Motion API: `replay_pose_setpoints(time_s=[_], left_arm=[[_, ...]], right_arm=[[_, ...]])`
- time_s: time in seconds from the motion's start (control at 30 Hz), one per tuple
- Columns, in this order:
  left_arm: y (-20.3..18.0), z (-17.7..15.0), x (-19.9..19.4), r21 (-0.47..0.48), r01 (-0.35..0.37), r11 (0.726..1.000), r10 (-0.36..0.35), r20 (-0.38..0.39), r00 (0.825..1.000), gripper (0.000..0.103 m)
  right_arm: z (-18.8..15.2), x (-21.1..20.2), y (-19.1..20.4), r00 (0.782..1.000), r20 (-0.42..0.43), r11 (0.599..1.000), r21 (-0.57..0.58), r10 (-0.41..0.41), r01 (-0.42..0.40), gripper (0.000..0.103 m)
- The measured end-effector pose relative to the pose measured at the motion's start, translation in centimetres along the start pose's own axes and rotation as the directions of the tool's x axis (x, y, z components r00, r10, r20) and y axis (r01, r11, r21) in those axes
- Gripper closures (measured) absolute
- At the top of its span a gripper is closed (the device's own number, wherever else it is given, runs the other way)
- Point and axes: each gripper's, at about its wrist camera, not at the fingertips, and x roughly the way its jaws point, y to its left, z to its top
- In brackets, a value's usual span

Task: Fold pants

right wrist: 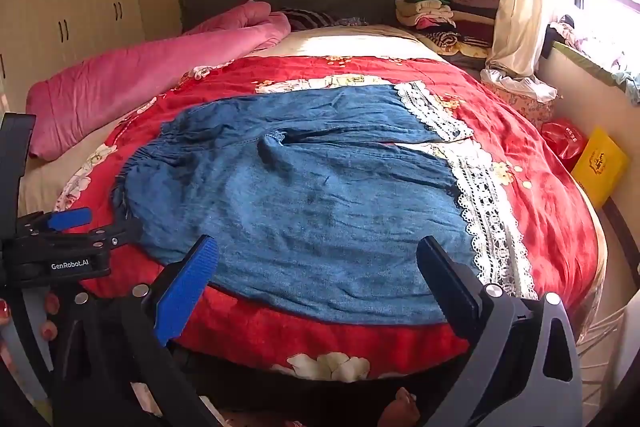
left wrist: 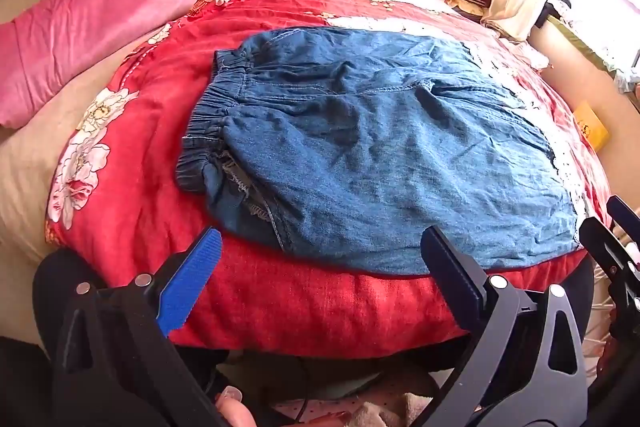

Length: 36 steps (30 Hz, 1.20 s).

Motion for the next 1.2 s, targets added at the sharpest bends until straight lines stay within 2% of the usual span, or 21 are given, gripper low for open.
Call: replay_pose_setpoints(time_s=[1.2], left_arm=[[-0.01,0.03,-0.82,0.004,0.011,1.000,-0.012,0.029,1.000,0.009]], right_arm=[[0.00,-0.35,0.60,1.000,0.002,1.000,-0.017,0.001,-0.001,0.004]])
